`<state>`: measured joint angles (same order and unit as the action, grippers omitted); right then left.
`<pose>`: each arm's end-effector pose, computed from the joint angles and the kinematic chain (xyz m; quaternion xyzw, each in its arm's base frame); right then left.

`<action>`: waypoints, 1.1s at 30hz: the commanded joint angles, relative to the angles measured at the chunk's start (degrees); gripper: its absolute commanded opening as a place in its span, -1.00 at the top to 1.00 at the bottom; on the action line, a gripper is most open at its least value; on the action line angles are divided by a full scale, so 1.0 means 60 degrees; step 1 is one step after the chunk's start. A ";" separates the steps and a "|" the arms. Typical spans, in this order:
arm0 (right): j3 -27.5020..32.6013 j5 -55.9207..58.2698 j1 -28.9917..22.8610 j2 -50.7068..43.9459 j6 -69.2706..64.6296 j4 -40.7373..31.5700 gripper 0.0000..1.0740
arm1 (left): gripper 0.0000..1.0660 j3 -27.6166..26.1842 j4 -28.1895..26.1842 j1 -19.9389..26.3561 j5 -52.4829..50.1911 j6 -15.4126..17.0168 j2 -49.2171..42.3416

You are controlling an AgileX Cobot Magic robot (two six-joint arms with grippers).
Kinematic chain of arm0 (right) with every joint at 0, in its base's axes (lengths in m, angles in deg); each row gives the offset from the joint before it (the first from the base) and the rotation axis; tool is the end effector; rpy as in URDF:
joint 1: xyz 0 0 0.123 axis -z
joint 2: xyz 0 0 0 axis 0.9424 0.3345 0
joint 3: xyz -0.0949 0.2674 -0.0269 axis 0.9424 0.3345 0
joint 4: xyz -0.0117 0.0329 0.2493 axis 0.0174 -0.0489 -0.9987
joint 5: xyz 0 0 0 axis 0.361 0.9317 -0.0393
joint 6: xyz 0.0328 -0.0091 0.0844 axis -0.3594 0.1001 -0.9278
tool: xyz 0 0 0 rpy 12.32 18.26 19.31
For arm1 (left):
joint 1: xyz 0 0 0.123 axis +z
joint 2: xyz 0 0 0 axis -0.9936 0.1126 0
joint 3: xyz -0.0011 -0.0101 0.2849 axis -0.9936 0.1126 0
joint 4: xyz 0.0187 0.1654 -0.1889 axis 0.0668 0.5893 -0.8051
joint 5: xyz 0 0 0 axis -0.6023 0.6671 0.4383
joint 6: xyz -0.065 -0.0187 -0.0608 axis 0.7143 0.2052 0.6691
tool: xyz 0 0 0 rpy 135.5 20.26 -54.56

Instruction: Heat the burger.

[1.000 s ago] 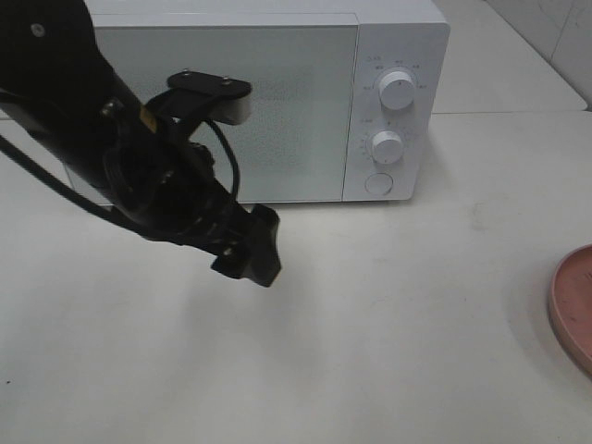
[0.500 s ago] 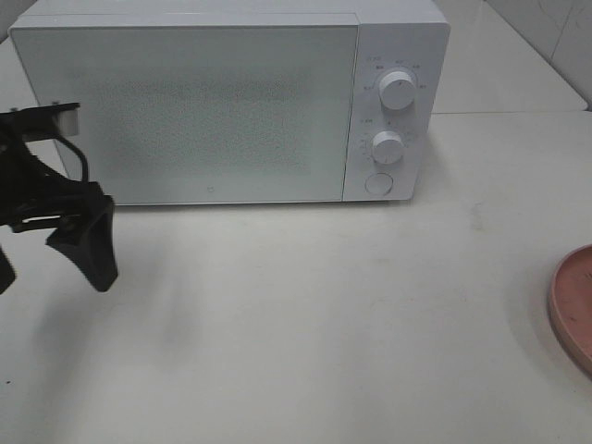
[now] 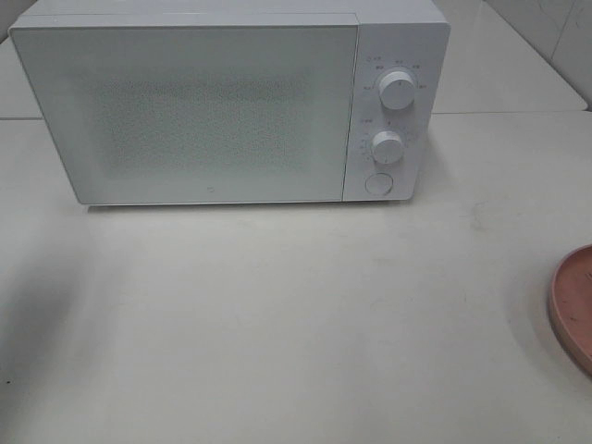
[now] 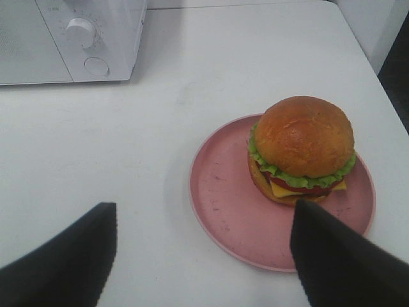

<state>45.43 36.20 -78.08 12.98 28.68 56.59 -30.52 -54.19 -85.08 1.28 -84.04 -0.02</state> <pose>-0.0053 -0.0107 0.2823 0.0219 0.8432 0.0203 0.5368 0.2247 -0.0157 0.2394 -0.0134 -0.9982 0.0531 0.0226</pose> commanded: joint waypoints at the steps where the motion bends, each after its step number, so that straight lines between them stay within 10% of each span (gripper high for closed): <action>1: 0.0019 -0.0038 0.0038 -0.0258 0.0153 0.0019 -0.38 | -0.87 0.0477 0.0038 0.0497 0.0095 0.0057 -0.0640; 17: 0.0019 -0.0038 0.0038 -0.0258 0.0153 0.0019 -0.38 | -0.87 0.3667 0.0286 0.1261 -0.2129 -0.0048 -0.6503; 33: 0.0019 -0.0038 0.0038 -0.0258 0.0153 0.0019 -0.38 | -0.87 0.3925 0.0430 0.1261 -0.1671 -0.0038 -1.1125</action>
<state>45.43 36.20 -78.08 12.98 28.68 56.59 -7.20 -51.38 -77.75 -8.80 -84.10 -66.14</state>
